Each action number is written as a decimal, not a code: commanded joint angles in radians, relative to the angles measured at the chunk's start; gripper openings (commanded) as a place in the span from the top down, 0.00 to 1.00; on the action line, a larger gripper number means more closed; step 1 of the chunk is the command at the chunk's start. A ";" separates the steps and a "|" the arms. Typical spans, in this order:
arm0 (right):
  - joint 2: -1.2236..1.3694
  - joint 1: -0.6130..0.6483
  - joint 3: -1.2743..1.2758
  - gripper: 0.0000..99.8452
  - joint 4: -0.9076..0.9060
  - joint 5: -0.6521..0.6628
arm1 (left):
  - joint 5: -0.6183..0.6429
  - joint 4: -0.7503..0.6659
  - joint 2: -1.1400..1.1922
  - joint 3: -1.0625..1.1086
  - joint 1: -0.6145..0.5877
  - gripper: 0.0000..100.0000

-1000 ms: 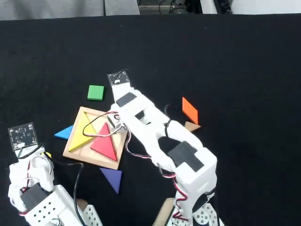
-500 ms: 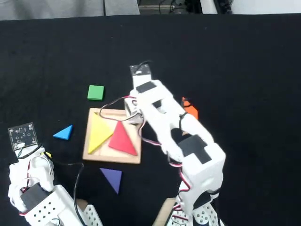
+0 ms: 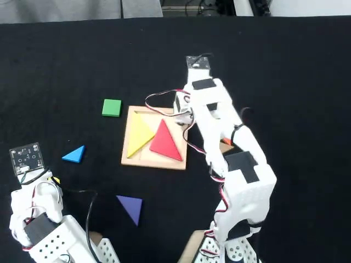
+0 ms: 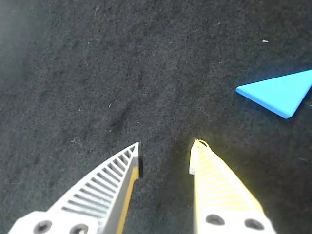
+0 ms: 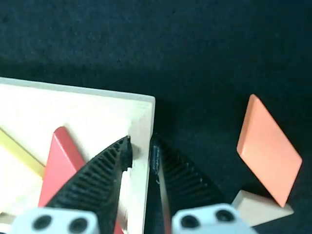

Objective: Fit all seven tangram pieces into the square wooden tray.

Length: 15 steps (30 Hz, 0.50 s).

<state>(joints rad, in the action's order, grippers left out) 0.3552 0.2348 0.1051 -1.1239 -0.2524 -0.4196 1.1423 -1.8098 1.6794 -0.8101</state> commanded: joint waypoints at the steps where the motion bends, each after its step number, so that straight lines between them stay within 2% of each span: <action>1: -0.007 0.040 -0.062 0.98 0.005 0.098 | 0.005 0.003 -0.009 0.021 0.010 0.82; 5: -0.016 0.075 -0.064 0.98 0.000 0.101 | 0.005 0.003 -0.009 0.021 0.010 0.82; 15: -0.008 0.061 -0.163 0.98 -0.121 0.075 | 0.005 0.005 -0.009 0.021 0.010 0.82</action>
<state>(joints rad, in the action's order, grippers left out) 0.3552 0.2931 0.0176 -1.2098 -0.1649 -0.4196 1.1423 -1.8098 1.6794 -0.8101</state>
